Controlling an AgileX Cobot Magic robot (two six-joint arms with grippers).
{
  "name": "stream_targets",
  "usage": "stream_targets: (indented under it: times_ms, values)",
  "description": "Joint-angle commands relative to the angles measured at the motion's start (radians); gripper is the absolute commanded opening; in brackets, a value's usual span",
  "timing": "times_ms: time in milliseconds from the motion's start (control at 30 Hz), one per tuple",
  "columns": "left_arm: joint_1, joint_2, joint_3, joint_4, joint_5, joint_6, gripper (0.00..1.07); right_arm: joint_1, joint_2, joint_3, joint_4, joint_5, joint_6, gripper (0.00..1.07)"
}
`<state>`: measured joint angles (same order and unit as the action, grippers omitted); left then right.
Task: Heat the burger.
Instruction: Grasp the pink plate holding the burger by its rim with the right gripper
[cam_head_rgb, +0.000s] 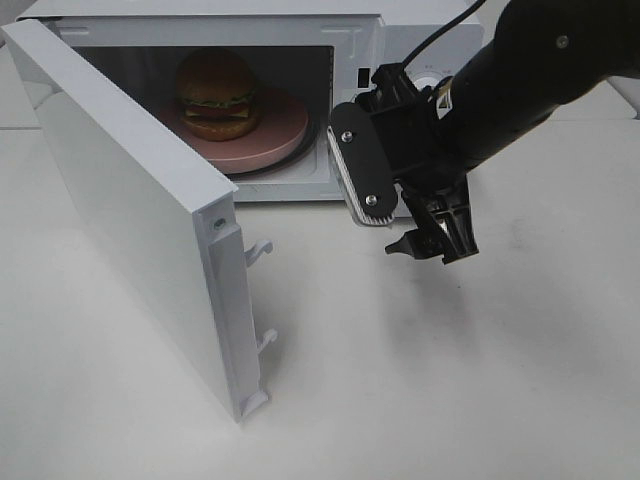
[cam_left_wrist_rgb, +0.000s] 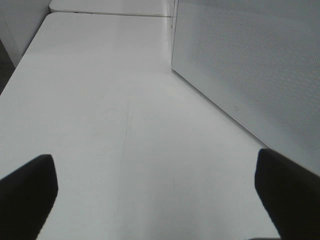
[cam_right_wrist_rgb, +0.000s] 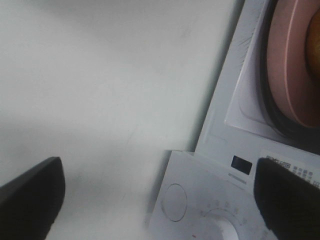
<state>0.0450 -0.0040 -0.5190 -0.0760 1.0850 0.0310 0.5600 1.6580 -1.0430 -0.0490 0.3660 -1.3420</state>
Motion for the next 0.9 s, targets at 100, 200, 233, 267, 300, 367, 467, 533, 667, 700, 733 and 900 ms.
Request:
stream_targets:
  times_ms: [100, 200, 233, 267, 300, 367, 467, 533, 667, 700, 733, 900]
  values:
    - [-0.002, -0.016, 0.002, -0.005, -0.013, -0.001, 1.0, 0.009, 0.051, -0.06, -0.006, -0.005, 0.009, 0.98]
    - [-0.002, -0.016, 0.002, -0.005, -0.013, -0.001, 1.0, 0.025, 0.076, -0.083, -0.006, -0.009, 0.012, 0.98]
    - [-0.002, -0.016, 0.002, -0.005, -0.013, -0.001, 1.0, 0.025, 0.076, -0.083, -0.006, -0.009, 0.012, 0.98]
    - [-0.002, -0.016, 0.002, -0.005, -0.013, -0.001, 1.0, 0.03, 0.092, -0.104, -0.009, -0.011, 0.012, 0.98]
    - [-0.002, -0.016, 0.002, -0.005, -0.013, -0.001, 1.0, 0.03, 0.102, -0.115, -0.009, -0.011, 0.015, 0.98]
    - [-0.002, -0.016, 0.002, -0.005, -0.013, -0.001, 1.0, 0.037, 0.119, -0.137, -0.01, -0.01, 0.023, 0.97]
    - [-0.002, -0.016, 0.002, -0.005, -0.013, -0.001, 1.0, 0.043, 0.148, -0.176, -0.032, -0.005, 0.056, 0.97]
    - [-0.002, -0.016, 0.002, -0.005, -0.013, -0.001, 1.0, 0.048, 0.158, -0.187, -0.032, -0.006, 0.065, 0.97]
    - [-0.002, -0.016, 0.002, -0.005, -0.013, -0.001, 1.0, 0.053, 0.211, -0.265, -0.061, -0.006, 0.108, 0.96]
    - [-0.002, -0.016, 0.002, -0.005, -0.013, -0.001, 1.0, 0.053, 0.211, -0.265, -0.061, -0.006, 0.108, 0.96]
    - [-0.002, -0.016, 0.002, -0.005, -0.013, -0.001, 1.0, 0.053, 0.234, -0.296, -0.061, -0.006, 0.11, 0.96]
    - [-0.002, -0.016, 0.002, -0.005, -0.013, -0.001, 1.0, 0.053, 0.272, -0.342, -0.061, -0.005, 0.111, 0.96]
